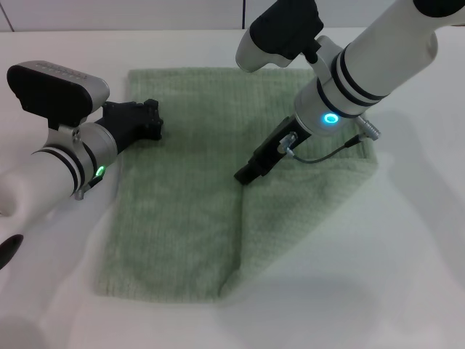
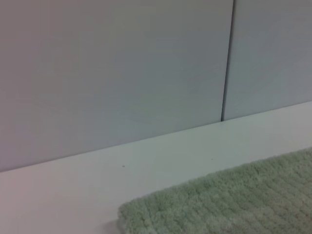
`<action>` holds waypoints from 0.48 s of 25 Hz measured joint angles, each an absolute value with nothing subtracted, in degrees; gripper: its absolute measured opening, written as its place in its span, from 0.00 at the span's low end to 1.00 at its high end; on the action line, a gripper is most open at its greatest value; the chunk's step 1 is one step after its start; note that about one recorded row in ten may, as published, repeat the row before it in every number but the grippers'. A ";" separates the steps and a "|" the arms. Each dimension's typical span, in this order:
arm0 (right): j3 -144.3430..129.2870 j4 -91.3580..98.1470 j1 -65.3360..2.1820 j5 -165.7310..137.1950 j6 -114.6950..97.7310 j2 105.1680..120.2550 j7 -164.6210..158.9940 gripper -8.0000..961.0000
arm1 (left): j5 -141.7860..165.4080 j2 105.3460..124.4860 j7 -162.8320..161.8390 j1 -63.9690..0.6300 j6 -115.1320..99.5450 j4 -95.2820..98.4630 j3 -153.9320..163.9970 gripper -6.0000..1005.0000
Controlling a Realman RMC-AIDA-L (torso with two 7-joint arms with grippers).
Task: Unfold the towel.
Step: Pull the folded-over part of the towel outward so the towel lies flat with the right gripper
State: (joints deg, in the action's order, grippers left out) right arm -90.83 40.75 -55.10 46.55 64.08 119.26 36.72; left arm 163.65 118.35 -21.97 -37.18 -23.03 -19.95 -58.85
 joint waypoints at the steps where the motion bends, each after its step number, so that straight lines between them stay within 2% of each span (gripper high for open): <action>1: -90.86 40.76 -55.10 46.33 64.11 119.26 36.70 0.68 | 163.65 118.33 -21.97 -37.18 -23.03 -19.95 -58.89 0.06; 12: -91.43 41.11 -55.20 45.63 64.87 119.26 36.07 0.44 | 163.65 118.30 -21.97 -37.25 -23.03 -19.95 -58.97 0.06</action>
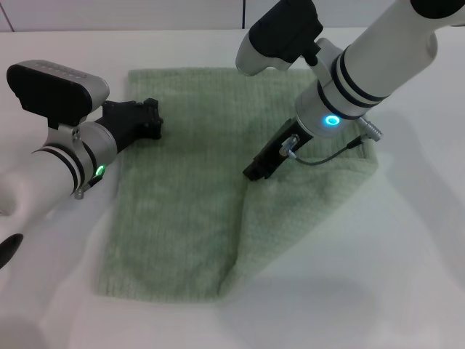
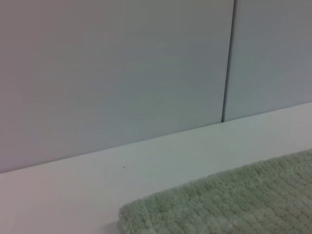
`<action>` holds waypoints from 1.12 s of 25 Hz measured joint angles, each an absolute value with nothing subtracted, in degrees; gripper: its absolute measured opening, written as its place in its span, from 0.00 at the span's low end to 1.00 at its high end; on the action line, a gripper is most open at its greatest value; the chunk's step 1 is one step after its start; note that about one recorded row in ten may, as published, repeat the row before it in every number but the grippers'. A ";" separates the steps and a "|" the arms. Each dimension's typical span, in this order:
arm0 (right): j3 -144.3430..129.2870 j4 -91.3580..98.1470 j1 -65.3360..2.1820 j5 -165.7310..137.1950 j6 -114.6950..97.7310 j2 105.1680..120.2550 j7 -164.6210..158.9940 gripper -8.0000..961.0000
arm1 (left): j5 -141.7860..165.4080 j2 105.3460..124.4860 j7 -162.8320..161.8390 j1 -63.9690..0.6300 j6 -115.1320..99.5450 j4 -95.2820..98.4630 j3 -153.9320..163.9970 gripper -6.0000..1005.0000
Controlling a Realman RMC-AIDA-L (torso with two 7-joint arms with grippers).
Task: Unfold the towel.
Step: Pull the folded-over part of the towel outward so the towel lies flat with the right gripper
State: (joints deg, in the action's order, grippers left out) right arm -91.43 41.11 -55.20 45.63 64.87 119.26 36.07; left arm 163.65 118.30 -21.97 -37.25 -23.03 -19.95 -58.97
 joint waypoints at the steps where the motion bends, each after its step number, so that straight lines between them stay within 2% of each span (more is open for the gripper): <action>1: -91.43 41.23 -55.20 45.62 65.03 119.26 36.06 0.41 | 163.65 118.30 -21.97 -37.25 -23.03 -19.95 -58.97 0.06; 5: -91.44 42.74 -54.77 45.61 65.78 119.33 36.15 0.26 | 163.65 118.29 -22.06 -37.19 -23.03 -19.95 -58.84 0.06; 7: -91.81 43.45 -54.52 45.49 66.09 119.34 36.18 0.23 | 163.65 118.30 -22.06 -37.14 -23.02 -19.95 -58.76 0.06; 13: -92.92 43.79 -54.45 45.43 66.35 119.36 36.13 0.05 | 163.65 118.30 -22.11 -37.02 -23.02 -19.95 -58.71 0.06; 28: -91.78 61.76 -47.64 42.46 76.74 118.87 39.09 0.03 | 163.65 118.22 -22.01 -36.91 -23.02 -19.95 -58.62 0.07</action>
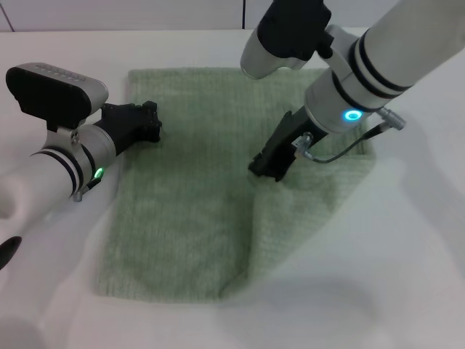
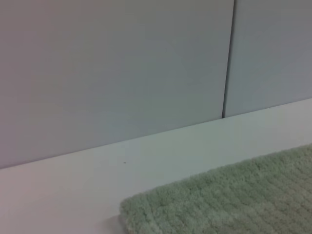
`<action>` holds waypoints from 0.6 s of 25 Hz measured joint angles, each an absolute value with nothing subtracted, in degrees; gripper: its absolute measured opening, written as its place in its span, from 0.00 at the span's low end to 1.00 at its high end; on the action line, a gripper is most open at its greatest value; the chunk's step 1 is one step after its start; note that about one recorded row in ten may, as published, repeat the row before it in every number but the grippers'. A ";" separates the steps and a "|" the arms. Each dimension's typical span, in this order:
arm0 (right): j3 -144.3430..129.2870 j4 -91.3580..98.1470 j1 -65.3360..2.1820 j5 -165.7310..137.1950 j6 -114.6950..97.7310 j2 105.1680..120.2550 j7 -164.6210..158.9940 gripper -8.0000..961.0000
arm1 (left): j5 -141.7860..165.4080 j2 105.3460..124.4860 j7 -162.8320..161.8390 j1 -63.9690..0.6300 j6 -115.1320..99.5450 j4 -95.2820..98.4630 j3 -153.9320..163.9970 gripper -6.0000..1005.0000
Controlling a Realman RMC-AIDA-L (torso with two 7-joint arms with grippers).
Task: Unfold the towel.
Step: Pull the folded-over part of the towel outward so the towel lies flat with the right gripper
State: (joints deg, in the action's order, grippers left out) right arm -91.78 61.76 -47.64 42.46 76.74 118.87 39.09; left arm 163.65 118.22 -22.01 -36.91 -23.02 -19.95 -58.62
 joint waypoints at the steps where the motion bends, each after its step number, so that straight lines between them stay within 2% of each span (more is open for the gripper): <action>1: -91.66 63.09 -47.28 42.35 77.95 118.87 39.85 0.03 | 163.65 118.21 -22.01 -36.91 -23.02 -19.95 -58.62 0.07; 15: -92.04 77.64 -44.57 38.06 96.19 118.88 49.69 0.03 | 163.65 118.21 -21.97 -36.92 -22.95 -19.95 -58.70 0.07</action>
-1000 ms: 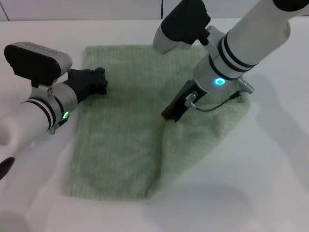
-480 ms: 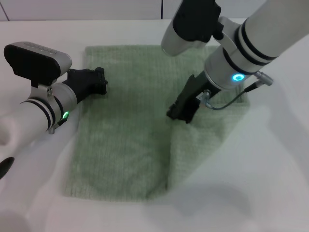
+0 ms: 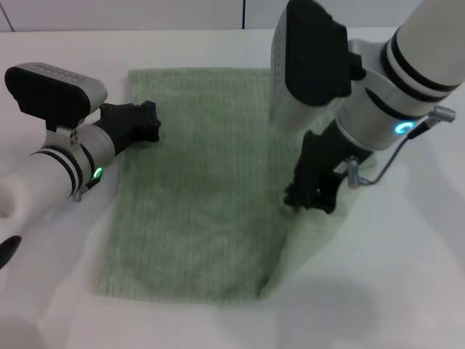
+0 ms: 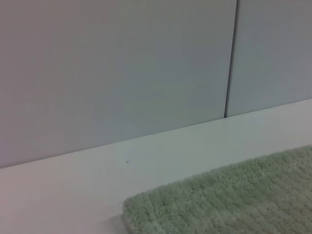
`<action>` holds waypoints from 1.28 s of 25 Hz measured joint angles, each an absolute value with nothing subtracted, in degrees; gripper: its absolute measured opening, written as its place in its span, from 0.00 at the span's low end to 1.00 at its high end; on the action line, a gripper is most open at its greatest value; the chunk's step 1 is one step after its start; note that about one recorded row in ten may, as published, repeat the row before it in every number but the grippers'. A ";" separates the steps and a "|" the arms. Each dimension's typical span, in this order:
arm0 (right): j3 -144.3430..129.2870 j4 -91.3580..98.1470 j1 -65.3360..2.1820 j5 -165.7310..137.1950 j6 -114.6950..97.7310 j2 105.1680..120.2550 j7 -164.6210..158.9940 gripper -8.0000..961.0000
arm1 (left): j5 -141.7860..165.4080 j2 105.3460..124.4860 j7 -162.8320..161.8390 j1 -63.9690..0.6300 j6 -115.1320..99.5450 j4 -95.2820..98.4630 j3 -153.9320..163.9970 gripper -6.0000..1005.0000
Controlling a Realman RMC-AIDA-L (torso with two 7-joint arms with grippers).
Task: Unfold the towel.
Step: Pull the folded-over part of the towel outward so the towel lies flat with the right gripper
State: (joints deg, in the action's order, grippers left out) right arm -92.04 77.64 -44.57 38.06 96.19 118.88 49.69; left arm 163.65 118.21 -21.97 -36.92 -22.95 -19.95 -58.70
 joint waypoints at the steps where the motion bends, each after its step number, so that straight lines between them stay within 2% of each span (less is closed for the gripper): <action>1: -92.38 77.98 -44.61 38.04 97.19 118.89 49.97 0.03 | 163.65 118.21 -21.97 -36.92 -22.95 -19.95 -58.70 0.07; 27: -100.93 72.74 -45.12 36.89 100.56 119.08 49.10 0.04 | 163.54 118.32 -22.50 -36.82 -22.58 -20.94 -59.09 0.08; 32: -100.91 75.52 -44.57 38.32 100.53 119.17 49.99 0.23 | 163.51 118.32 -22.50 -36.53 -22.58 -21.29 -59.12 0.08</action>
